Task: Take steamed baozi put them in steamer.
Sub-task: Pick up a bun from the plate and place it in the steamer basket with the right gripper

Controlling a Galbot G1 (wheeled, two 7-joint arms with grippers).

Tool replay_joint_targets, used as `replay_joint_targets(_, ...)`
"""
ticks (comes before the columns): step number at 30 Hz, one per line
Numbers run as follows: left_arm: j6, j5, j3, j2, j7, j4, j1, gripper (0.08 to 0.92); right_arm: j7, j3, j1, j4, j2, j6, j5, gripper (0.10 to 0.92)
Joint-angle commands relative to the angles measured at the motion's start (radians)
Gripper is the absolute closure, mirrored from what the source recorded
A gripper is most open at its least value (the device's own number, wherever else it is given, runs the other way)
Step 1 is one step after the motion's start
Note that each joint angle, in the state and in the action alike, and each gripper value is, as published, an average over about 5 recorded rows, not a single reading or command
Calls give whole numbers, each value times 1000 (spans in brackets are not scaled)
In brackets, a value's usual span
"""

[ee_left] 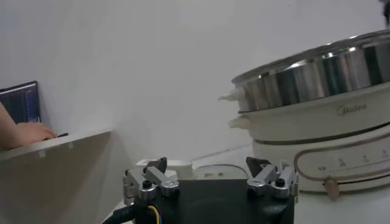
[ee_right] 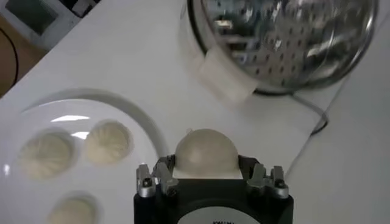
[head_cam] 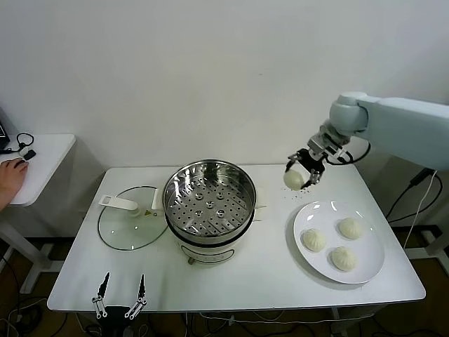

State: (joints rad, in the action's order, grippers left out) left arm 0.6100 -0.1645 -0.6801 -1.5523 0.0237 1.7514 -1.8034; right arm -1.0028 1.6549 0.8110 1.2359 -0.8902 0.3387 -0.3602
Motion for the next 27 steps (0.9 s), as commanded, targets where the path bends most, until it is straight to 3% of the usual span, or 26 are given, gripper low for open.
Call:
replay_joint_targets(1,-1,0,3,-4,2,2,2,177,46,23,123,-57,-262,456,-46,342)
replay_joint_targets(13,-5,9,4,-2,1,7,12,177,18,-47,-56,-484,-605,534,76,347)
replay_joint_targets(27,-5,19,5,8,0,4,22,177,14,-81,-213,-577,-704,534,165,347)
